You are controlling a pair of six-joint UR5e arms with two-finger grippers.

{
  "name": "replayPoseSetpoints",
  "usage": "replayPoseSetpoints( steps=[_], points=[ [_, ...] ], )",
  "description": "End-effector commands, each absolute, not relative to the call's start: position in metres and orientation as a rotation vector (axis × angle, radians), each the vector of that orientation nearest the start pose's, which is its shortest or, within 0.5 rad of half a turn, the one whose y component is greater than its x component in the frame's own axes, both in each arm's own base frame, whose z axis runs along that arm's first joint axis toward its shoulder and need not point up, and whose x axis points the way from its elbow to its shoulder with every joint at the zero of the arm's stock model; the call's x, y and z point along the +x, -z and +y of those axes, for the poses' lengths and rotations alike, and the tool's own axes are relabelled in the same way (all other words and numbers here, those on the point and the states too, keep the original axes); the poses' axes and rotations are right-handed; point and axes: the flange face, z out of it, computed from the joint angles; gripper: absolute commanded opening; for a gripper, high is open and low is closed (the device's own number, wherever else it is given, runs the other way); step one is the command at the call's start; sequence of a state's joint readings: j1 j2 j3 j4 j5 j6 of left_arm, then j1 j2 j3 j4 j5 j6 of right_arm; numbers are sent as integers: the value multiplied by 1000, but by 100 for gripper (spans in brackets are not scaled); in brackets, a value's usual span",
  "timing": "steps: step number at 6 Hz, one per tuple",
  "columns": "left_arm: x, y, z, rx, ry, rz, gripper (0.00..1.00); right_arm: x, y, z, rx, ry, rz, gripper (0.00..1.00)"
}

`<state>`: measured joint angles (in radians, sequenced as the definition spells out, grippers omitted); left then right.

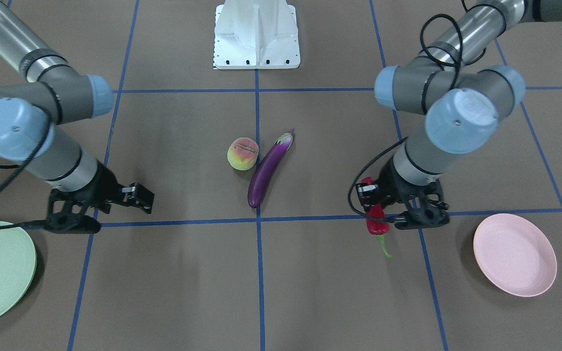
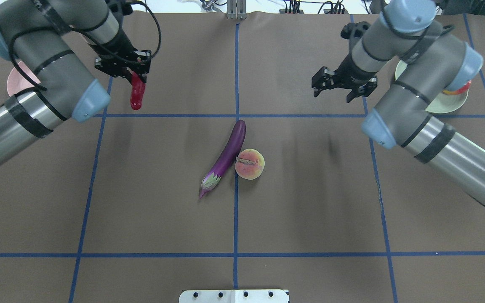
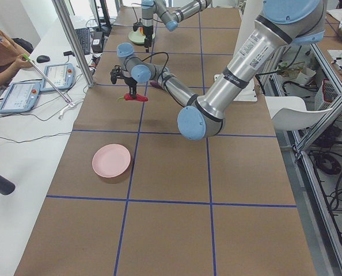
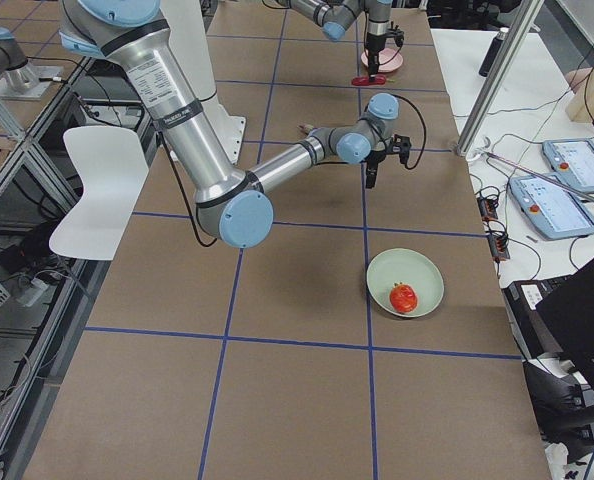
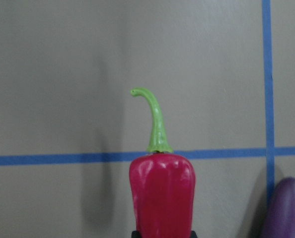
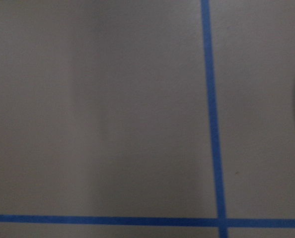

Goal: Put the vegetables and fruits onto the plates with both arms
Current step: 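Release pomegranate on green plate while left gripper lifts chili toward pink plate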

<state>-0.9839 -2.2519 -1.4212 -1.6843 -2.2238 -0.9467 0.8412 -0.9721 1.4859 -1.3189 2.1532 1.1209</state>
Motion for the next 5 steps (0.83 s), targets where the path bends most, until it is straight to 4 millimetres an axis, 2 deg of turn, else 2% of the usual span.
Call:
replayPoseSetpoints(
  steps=[1,2,3,4,5],
  points=[
    [239,-391,-717,-58,315,809,0,-510,-225,-532,-27,-289,-968,100],
    [197,-429,-739,-65,325,769,0,-528,-209,-517,-55,-335,-981,100],
    [179,-469,-750,-95,334,724,0,-543,-200,-498,-91,-347,-991,100],
    [174,-492,-757,-110,360,671,0,-546,-199,-490,-97,-337,-996,100],
    [174,-520,-767,-113,357,628,12,-554,-204,-477,-110,-322,-987,100]
  ],
)
